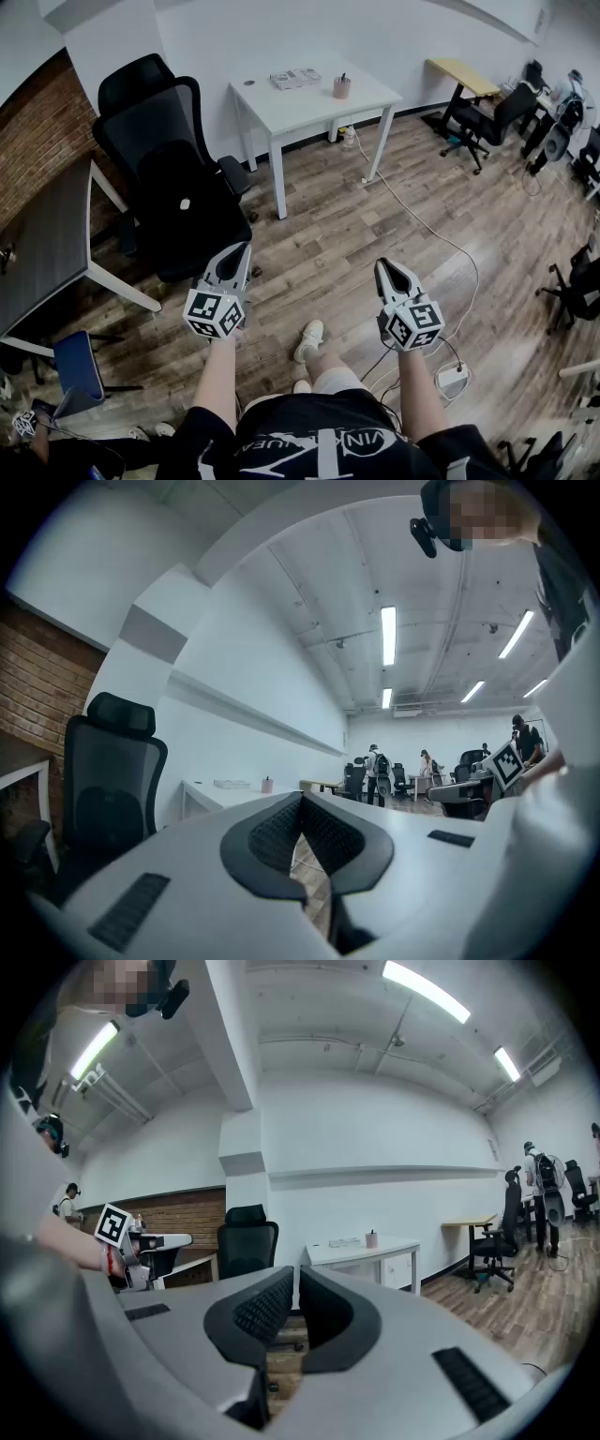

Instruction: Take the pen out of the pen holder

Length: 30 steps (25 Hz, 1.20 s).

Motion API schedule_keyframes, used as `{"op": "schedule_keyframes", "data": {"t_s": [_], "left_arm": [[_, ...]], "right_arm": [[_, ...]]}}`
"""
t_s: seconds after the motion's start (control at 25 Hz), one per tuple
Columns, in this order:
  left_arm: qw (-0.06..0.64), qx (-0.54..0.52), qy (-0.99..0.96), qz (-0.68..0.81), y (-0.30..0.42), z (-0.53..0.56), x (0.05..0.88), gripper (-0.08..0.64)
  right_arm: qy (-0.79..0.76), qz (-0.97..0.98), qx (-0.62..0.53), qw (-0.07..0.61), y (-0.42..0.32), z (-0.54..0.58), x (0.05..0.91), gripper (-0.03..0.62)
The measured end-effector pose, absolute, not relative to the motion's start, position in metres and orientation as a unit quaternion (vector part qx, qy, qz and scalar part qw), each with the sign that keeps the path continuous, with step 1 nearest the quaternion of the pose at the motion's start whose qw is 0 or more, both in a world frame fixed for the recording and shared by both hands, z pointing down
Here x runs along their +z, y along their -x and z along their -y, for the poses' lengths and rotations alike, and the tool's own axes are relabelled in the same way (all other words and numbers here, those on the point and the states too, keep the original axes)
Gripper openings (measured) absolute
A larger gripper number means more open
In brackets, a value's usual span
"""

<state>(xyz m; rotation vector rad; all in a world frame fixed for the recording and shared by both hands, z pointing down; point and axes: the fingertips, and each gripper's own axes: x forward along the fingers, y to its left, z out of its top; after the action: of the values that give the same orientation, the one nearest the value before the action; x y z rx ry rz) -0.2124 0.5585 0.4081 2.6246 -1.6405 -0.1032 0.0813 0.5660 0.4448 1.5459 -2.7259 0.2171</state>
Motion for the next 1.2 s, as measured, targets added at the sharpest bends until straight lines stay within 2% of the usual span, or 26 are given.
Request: {"op": "schedule_keyframes", "data": {"t_s": [0.8, 1.04, 1.08, 1.16, 1.2], "left_arm": [[0.053, -0.025, -0.847, 0.528, 0.237, -0.41, 0.44, 0.012], [0.062, -0.017, -0.856, 0.513, 0.227, -0.363, 0.448, 0.014], [0.064, -0.016, -0.857, 0.512, 0.226, -0.355, 0.449, 0.012], [0.066, -0.013, -0.857, 0.51, 0.224, -0.34, 0.449, 0.014], [0.066, -0.011, -0.858, 0.509, 0.223, -0.332, 0.449, 0.014]], "right_arm": [[-0.511, 0.853, 0.102, -0.004, -0.067, -0.43, 0.478, 0.04], [-0.531, 0.841, 0.1, 0.013, -0.076, -0.385, 0.484, 0.045], [-0.534, 0.839, 0.105, 0.011, -0.078, -0.377, 0.486, 0.054], [-0.541, 0.833, 0.115, 0.011, -0.082, -0.362, 0.489, 0.134], [-0.544, 0.831, 0.118, 0.012, -0.085, -0.355, 0.49, 0.152]]}}
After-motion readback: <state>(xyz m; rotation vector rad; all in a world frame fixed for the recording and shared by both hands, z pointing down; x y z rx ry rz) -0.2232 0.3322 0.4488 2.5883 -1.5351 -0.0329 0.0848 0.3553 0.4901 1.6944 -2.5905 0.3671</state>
